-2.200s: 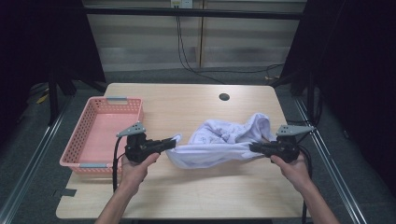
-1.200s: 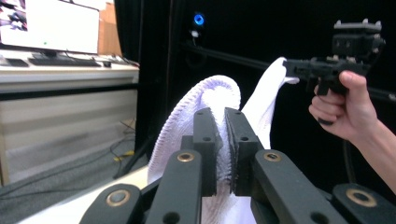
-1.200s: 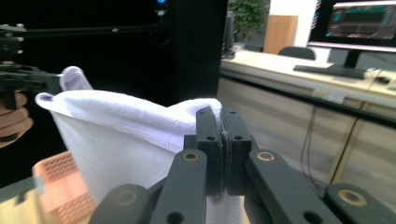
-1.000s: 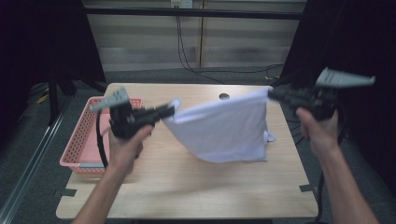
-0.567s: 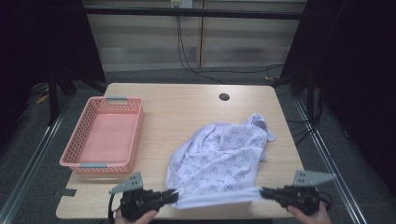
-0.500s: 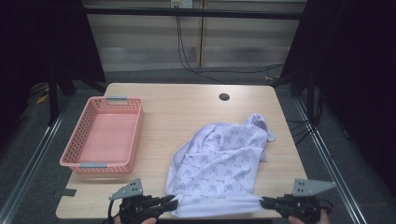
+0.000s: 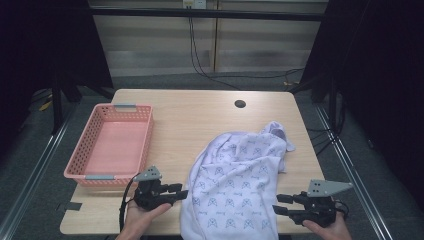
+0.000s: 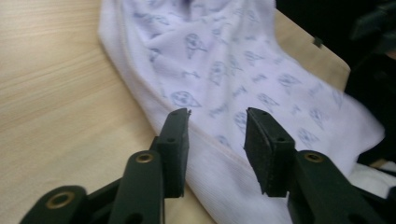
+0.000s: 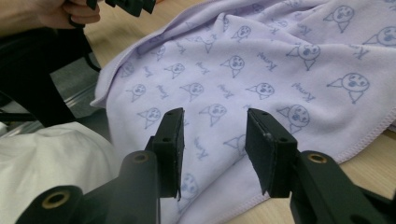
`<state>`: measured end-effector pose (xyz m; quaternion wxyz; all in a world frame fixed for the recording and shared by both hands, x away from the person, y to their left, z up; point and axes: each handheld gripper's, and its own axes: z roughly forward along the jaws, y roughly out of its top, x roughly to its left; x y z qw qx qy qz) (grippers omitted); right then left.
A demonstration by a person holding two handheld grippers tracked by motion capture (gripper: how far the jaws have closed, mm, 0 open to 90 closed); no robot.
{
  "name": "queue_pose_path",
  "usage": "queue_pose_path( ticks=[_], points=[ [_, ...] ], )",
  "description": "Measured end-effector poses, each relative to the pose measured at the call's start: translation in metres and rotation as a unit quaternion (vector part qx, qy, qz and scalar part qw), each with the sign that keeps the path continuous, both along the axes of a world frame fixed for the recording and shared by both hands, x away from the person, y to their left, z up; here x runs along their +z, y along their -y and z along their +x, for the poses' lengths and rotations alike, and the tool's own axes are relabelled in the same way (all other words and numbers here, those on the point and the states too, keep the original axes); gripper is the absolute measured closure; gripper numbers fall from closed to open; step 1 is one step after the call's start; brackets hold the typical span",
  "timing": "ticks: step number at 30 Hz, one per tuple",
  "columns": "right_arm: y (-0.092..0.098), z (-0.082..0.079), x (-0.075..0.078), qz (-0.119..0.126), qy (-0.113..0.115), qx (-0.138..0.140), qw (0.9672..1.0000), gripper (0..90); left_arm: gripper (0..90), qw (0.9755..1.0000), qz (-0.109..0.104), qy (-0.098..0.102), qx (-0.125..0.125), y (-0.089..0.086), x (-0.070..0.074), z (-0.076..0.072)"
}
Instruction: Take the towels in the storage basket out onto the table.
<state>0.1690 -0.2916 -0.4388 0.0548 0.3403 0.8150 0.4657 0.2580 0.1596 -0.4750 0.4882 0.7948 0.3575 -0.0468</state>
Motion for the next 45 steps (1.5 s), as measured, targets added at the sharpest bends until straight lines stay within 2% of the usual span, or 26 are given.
queue_pose_path(
  ticks=[3,6,8,11,13,14,15,16,18,20,21,23,25,26,27,29,31,33,34,35,37,38,40,41,43,45],
  points=[
    [-0.005,0.006,-0.008,-0.014,-0.004,0.001,0.9999,58.9,52.0,0.9999,0.015,-0.006,-0.004,0.007,-0.004,0.004],
    [-0.012,0.027,-0.032,-0.052,-0.019,-0.006,0.9984,59.1,49.2,0.9994,0.027,0.001,-0.020,0.017,-0.006,0.004],
    [-0.015,0.037,-0.040,-0.066,-0.032,-0.007,0.9973,59.2,48.9,0.9990,0.030,0.002,-0.034,0.023,-0.007,0.003],
    [-0.017,0.053,-0.044,-0.075,-0.028,-0.013,0.9967,59.7,49.5,0.9972,0.068,0.004,-0.032,0.029,-0.014,0.005],
    [-0.017,0.062,-0.048,-0.085,-0.027,-0.020,0.9958,59.3,50.3,0.9965,0.077,0.008,-0.031,0.029,-0.016,0.005],
    [-0.017,0.064,-0.050,-0.085,-0.029,-0.019,0.9958,59.1,52.4,0.9961,0.081,0.009,-0.033,0.028,-0.017,0.005],
    [-0.018,0.063,-0.051,-0.090,-0.029,-0.022,0.9953,59.1,56.9,0.9948,0.094,0.013,-0.036,0.029,-0.019,0.004],
    [-0.018,0.062,-0.052,-0.099,-0.026,-0.019,0.9946,58.9,63.6,0.9935,0.107,0.014,-0.037,0.030,-0.021,0.004],
    [-0.019,0.057,-0.056,-0.112,-0.037,-0.014,0.9929,57.6,75.9,0.9926,0.116,0.018,-0.030,0.029,-0.020,0.005],
    [-0.018,0.053,-0.056,-0.117,-0.028,-0.011,0.9927,59.3,85.6,0.9941,0.105,0.008,-0.024,0.023,-0.019,0.007],
    [-0.018,0.051,-0.056,-0.121,-0.028,-0.016,0.9921,63.1,86.6,0.9957,0.089,0.010,-0.024,0.017,-0.015,0.006],
    [-0.016,0.048,-0.055,-0.129,-0.025,-0.015,0.9912,69.4,87.2,0.9965,0.081,0.014,-0.014,0.009,-0.011,0.003],
    [-0.012,0.045,-0.054,-0.134,-0.035,-0.012,0.9904,83.4,87.2,0.9991,0.041,0.001,-0.009,-0.004,-0.009,0.001],
    [-0.010,0.044,-0.054,-0.125,-0.043,-0.007,0.9911,86.2,87.2,0.9997,0.021,-0.005,-0.009,-0.013,-0.008,-0.001],
    [-0.007,0.044,-0.054,-0.121,-0.054,-0.003,0.9912,87.0,87.2,0.9999,0.015,-0.006,-0.007,-0.017,-0.007,-0.003],
    [-0.004,0.042,-0.052,-0.125,-0.060,0.003,0.9903,87.8,88.9,0.9998,0.018,-0.004,-0.005,-0.026,-0.005,-0.010],
    [0.000,0.036,-0.050,-0.132,-0.068,0.009,0.9888,88.3,88.9,0.9998,0.012,-0.014,-0.009,-0.035,-0.005,-0.019],
    [0.002,0.030,-0.049,-0.134,-0.079,0.026,0.9874,88.4,88.9,0.9997,0.021,0.000,-0.015,-0.040,-0.004,-0.027],
    [0.001,0.029,-0.048,-0.138,-0.087,0.035,0.9859,88.3,88.9,0.9998,0.012,0.002,-0.015,-0.040,-0.001,-0.028],
    [-0.001,0.026,-0.046,-0.140,-0.086,0.049,0.9852,87.9,88.2,0.9997,0.013,0.007,-0.018,-0.038,0.001,-0.026],
    [-0.004,0.026,-0.046,-0.140,-0.066,0.052,0.9866,85.6,82.6,0.9996,0.016,0.013,-0.022,-0.031,0.001,-0.021],
    [-0.004,0.026,-0.046,-0.130,-0.065,0.047,0.9882,82.8,82.5,0.9994,0.011,0.011,-0.030,-0.027,0.000,-0.019],
    [0.000,0.029,-0.043,-0.101,-0.053,0.026,0.9931,74.1,76.9,0.9991,0.029,0.013,-0.026,-0.020,0.001,-0.014],
    [0.002,0.031,-0.041,-0.099,-0.045,0.018,0.9938,71.3,75.0,0.9992,0.030,0.013,-0.024,-0.016,0.000,-0.012],
    [0.004,0.034,-0.038,-0.091,-0.030,-0.009,0.9954,65.7,65.6,0.9987,0.046,0.011,-0.022,-0.008,-0.001,-0.006],
    [0.003,0.040,-0.037,-0.089,-0.019,-0.017,0.9957,62.0,58.7,0.9984,0.053,0.012,-0.015,-0.003,-0.004,0.004]
  ],
)
